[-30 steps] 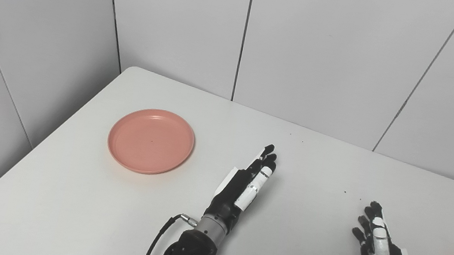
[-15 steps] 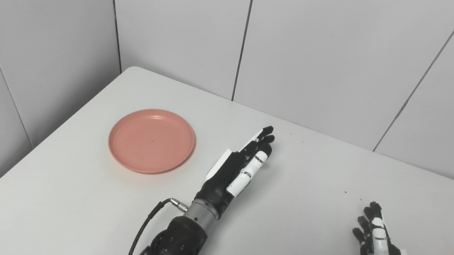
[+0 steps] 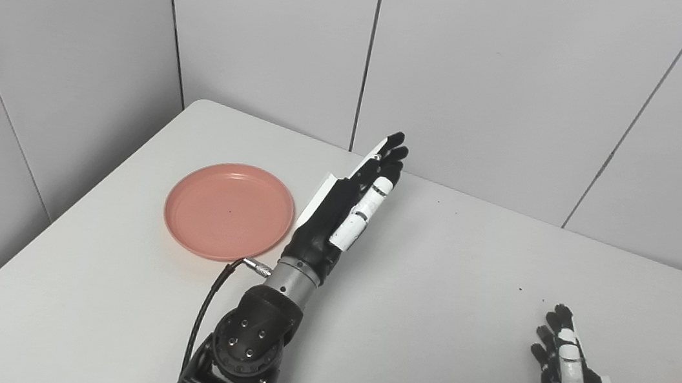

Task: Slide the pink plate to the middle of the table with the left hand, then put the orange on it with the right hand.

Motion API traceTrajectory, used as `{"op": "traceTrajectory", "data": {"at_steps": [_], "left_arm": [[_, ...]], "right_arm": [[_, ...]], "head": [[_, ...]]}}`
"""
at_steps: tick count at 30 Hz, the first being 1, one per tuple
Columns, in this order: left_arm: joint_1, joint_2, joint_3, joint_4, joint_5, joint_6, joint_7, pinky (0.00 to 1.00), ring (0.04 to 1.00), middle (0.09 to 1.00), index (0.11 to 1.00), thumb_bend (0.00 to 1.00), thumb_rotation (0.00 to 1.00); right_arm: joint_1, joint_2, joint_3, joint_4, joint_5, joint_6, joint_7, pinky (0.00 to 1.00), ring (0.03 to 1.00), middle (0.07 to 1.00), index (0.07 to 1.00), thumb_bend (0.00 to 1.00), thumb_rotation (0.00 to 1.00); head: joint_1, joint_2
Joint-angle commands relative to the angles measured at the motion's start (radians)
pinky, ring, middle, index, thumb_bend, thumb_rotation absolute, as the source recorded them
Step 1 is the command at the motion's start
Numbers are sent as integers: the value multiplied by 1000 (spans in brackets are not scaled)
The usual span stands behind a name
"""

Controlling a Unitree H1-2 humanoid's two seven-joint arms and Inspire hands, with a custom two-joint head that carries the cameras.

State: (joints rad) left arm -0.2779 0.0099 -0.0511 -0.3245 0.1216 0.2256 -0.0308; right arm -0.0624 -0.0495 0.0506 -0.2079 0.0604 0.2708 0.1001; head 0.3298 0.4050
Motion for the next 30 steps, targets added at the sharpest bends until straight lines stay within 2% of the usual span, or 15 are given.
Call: {"op": "traceTrajectory", "data": {"at_steps": [1,9,12,19,22,30], "left_arm": [[-55,18,26,-50,-19,5,-1,988,965,971,959,405,1000],[-83,59,110,-81,-90,49,5,994,973,972,954,449,1000],[-91,64,148,-97,-105,66,25,987,970,970,951,424,1000],[-97,109,214,-104,-124,57,38,952,954,947,936,406,1000],[-101,125,256,-100,-155,69,50,942,949,944,925,401,1000],[-99,179,337,-54,-243,53,38,938,954,963,942,376,1000]], "right_arm": [[-3,-1,2,-30,-8,-21,-2,1000,985,990,994,219,1000],[-2,-3,2,-28,-12,-21,0,1000,987,992,999,215,1000],[-3,-1,1,-27,-11,-12,0,1000,988,994,999,217,1000],[-3,0,4,-29,-16,-12,0,1000,991,996,1000,200,1000],[-3,1,6,-26,-17,-19,1,1000,989,995,1000,192,1000],[-3,5,3,-28,-10,-9,0,1000,987,993,999,203,1000]], "head": [[1,2],[4,-5],[4,-7],[2,-10],[0,-12],[1,-9]]}}
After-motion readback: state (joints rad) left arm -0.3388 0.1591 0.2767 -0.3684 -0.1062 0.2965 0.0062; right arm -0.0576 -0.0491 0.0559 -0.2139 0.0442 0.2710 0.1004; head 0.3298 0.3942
